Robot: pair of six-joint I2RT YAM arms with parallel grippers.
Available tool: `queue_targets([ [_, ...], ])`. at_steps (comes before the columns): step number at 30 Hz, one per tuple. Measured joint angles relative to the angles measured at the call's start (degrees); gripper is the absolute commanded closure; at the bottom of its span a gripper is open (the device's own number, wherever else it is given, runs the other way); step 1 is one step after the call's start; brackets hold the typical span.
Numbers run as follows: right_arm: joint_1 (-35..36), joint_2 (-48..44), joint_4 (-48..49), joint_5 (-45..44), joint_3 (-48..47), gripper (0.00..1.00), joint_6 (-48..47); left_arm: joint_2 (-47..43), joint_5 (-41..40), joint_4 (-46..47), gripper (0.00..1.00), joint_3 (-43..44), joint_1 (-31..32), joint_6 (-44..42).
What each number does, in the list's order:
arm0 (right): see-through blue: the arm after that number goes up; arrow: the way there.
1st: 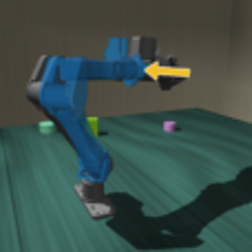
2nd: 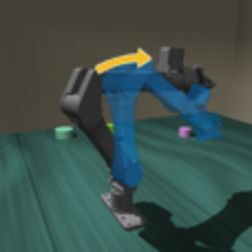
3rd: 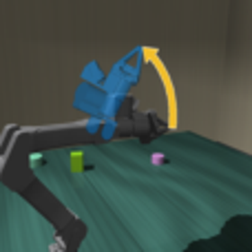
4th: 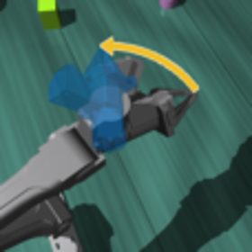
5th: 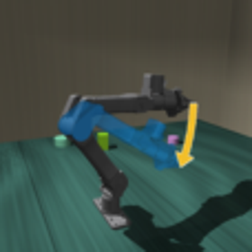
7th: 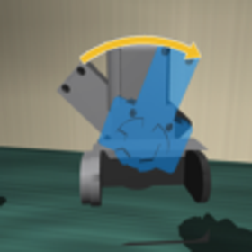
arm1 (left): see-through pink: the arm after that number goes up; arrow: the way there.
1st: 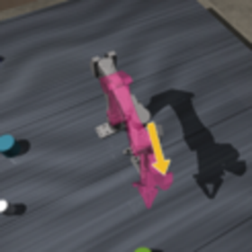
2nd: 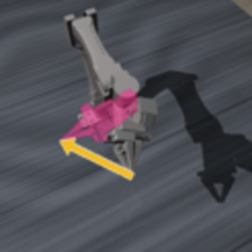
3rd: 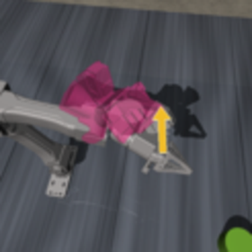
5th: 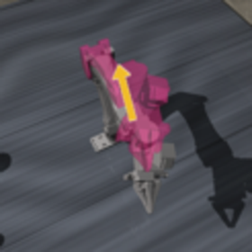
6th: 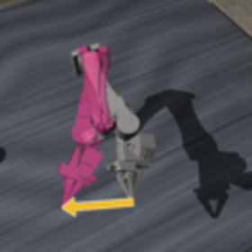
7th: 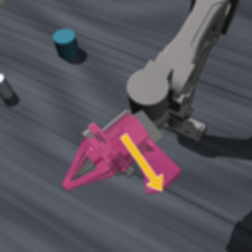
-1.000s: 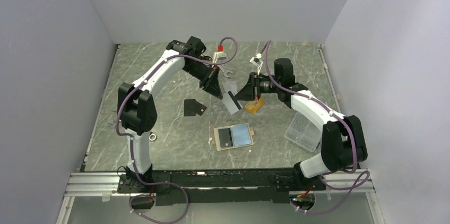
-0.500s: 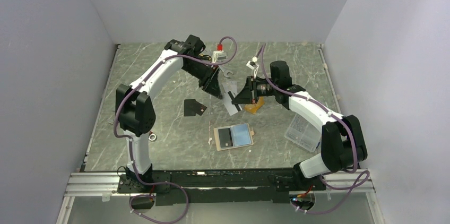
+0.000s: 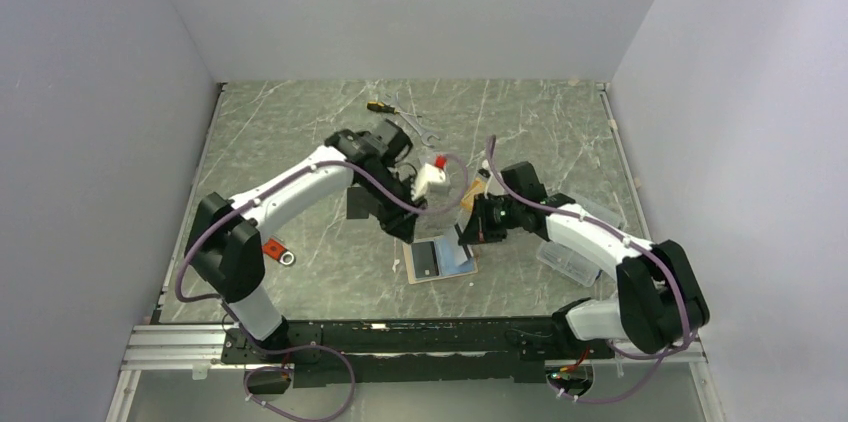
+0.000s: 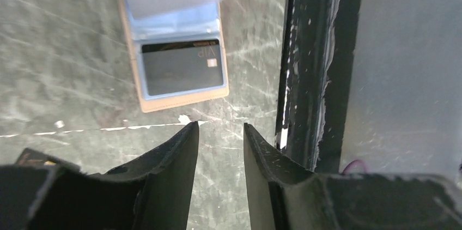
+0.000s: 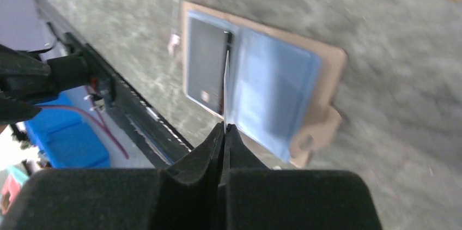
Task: Put the credit cards into the card holder
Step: Insert the credit card into the card holder.
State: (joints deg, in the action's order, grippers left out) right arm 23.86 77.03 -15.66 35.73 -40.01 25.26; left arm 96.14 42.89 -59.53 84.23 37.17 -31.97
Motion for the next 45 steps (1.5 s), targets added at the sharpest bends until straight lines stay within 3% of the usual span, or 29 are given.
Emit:
queue_targets([
  [3, 0.26, -3.37, -3.17, -4.81, 3.19, 1.0, 1.64, -0.37, -5.62, 3.5, 0.61, -5.51, 4.72, -1.01],
  [9, 0.13, -7.15, -6.36, -11.87, 4.02, 1.0, 3.76, 2.75, -13.97, 9.57, 0.63, -9.07, 7.67, -2.19],
  [17, -0.81, -6.56, -7.17, -14.23, 4.07, 1.0, 3.93, 6.49, -20.33, 14.75, 0.65, -10.21, 10.82, -2.99],
  [45, -1.01, -4.46, -4.22, -11.1, 6.38, 1.0, 3.89, 10.64, -27.89, 19.39, 0.7, -12.0, 12.41, -4.46],
])
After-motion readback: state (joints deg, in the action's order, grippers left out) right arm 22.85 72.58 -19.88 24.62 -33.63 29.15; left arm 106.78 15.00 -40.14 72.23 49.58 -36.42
